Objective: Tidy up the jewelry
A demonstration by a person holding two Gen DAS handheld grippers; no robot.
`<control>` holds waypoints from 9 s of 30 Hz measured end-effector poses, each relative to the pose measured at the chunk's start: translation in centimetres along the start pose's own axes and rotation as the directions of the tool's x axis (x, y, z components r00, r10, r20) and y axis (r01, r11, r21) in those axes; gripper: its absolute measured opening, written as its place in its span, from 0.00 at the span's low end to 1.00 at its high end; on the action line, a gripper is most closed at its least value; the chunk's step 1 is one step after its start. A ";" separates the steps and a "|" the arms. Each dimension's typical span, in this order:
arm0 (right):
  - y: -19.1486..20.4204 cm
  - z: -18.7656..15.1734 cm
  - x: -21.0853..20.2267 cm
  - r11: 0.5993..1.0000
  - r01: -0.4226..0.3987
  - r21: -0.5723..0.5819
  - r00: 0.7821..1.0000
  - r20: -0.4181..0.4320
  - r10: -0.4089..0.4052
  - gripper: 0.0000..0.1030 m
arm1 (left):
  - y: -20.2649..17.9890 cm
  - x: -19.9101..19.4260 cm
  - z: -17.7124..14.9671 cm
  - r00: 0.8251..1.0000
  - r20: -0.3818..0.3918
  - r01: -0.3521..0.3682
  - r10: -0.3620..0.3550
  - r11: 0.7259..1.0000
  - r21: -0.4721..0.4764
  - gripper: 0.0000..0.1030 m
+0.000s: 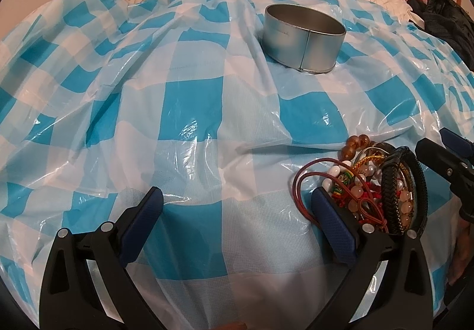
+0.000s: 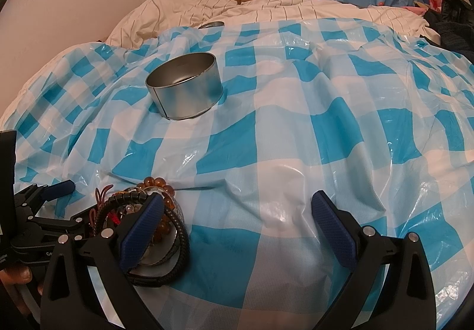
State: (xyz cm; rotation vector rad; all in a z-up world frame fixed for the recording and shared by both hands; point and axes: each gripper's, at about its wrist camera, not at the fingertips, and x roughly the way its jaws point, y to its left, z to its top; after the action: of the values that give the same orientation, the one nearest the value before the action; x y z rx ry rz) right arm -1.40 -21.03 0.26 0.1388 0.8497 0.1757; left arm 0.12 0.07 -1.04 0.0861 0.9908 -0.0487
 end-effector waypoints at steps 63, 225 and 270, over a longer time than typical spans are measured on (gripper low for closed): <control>2.1 -0.8 0.3 0.986 -0.101 -0.135 0.994 -0.061 0.094 0.83 | -0.2 -1.5 1.1 0.966 0.048 0.257 -0.256 0.966 -0.019 0.85; 0.8 5.5 1.6 0.982 -0.186 -0.042 0.980 0.069 0.189 0.65 | 0.3 6.2 13.2 0.943 0.003 0.327 -0.334 0.922 -0.205 0.14; 3.3 -1.8 -1.1 0.966 -0.160 -0.203 0.987 -0.024 0.158 0.55 | 2.5 -4.1 0.5 0.896 0.143 0.426 -0.420 0.904 -0.017 0.77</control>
State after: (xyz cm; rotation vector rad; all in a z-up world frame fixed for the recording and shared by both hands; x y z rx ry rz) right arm -3.81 -17.94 0.49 0.0131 0.8230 0.4131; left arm -1.53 2.56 2.80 -0.1782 0.8582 -0.4269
